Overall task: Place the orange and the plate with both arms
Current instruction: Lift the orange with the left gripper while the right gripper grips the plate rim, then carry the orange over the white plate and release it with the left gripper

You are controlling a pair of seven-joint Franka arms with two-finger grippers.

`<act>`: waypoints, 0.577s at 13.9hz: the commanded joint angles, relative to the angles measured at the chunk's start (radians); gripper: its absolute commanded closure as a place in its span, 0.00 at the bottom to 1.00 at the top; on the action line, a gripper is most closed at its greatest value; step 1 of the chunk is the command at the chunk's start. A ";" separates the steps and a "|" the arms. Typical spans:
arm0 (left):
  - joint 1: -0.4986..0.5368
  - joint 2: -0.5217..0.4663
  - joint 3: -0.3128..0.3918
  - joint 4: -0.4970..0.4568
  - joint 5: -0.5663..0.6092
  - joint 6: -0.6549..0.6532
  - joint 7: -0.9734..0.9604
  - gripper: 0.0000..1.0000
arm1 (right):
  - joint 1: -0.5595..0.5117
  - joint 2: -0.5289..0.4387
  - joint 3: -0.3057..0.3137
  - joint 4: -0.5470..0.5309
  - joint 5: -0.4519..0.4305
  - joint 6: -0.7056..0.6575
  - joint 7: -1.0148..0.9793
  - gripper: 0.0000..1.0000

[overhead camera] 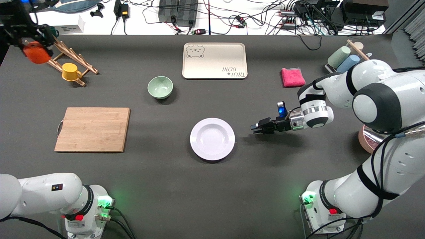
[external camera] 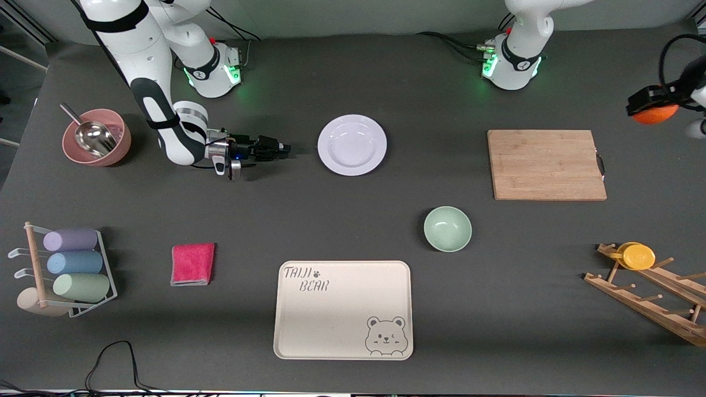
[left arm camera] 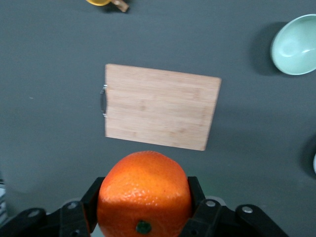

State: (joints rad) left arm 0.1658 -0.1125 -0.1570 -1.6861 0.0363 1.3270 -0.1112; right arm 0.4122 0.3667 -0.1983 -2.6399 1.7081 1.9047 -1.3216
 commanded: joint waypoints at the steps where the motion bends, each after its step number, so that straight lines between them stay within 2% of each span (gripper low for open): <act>1: -0.052 0.057 -0.131 0.031 -0.056 -0.005 -0.232 1.00 | 0.010 0.011 -0.006 0.009 0.025 -0.010 -0.011 0.56; 3: -0.100 0.108 -0.247 0.028 -0.102 0.076 -0.460 1.00 | 0.010 0.024 -0.006 0.015 0.027 -0.010 -0.011 0.54; 5: -0.196 0.204 -0.329 0.032 -0.110 0.188 -0.687 1.00 | 0.010 0.038 -0.006 0.020 0.027 -0.010 -0.015 0.54; 8: -0.400 0.347 -0.342 0.045 -0.102 0.374 -0.960 1.00 | 0.010 0.054 -0.006 0.024 0.028 -0.010 -0.025 0.54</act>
State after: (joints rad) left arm -0.1247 0.1303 -0.5118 -1.6887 -0.0689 1.6332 -0.9140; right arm 0.4129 0.3870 -0.2002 -2.6308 1.7083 1.9046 -1.3216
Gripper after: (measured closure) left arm 0.286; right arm 0.542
